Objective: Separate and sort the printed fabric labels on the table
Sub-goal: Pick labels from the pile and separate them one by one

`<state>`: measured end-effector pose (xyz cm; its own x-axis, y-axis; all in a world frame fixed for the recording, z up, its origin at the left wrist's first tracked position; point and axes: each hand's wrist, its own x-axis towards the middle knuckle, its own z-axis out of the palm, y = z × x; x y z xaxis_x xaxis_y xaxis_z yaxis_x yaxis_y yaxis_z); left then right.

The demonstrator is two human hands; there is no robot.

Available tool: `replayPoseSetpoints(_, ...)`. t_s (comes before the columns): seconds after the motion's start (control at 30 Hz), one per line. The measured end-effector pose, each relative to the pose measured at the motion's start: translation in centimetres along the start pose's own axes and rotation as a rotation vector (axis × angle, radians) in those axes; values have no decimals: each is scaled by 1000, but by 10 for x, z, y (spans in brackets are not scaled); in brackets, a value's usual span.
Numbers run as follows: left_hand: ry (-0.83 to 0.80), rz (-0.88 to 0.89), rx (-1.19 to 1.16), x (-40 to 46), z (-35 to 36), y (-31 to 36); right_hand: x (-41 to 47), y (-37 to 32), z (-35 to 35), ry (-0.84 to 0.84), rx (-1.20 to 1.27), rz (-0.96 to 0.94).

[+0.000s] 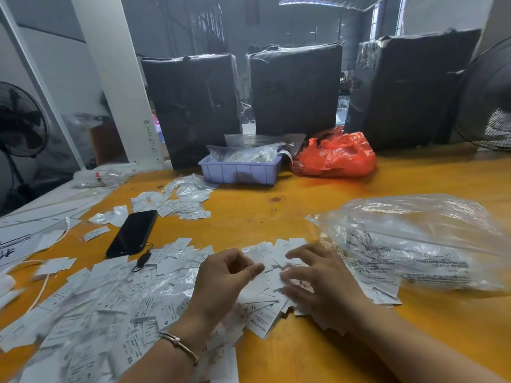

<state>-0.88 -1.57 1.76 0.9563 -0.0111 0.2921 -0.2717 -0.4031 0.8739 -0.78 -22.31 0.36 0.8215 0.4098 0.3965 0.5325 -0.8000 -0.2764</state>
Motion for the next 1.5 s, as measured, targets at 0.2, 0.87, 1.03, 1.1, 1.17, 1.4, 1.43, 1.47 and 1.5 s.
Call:
replayPoseSetpoints(0.2, -83, 28, -51, -3, 1, 4, 0, -8, -9, 200, 26, -103)
replayPoseSetpoints(0.87, -150, 116, -235, -5, -3, 13, -7, -2, -30, 250, 1091, 371)
replayPoseSetpoints(1.03, -184, 130, -232, -7, -4, 15, -8, -4, -34, 283, 1059, 328)
replayPoseSetpoints(1.1, -187, 136, -235, -8, -4, 16, -9, -5, -40, 367, 1044, 299)
replayPoseSetpoints(1.17, -191, 137, -239, -9, -4, 17, -10, -7, -50, 485, 1069, 254)
replayPoseSetpoints(1.4, -219, 166, -220, -10, -1, 19, -18, -27, -66, 509, 979, 52)
replayPoseSetpoints(1.43, -218, 165, -220, -11, -1, 19, -18, -29, -64, 489, 944, 36)
replayPoseSetpoints(1.47, -212, 161, -225, -11, 0, 19, -19, -30, -62, 479, 905, 33)
replayPoseSetpoints(1.5, -207, 154, -233, -11, 0, 18, -19, -30, -60, 486, 865, 47)
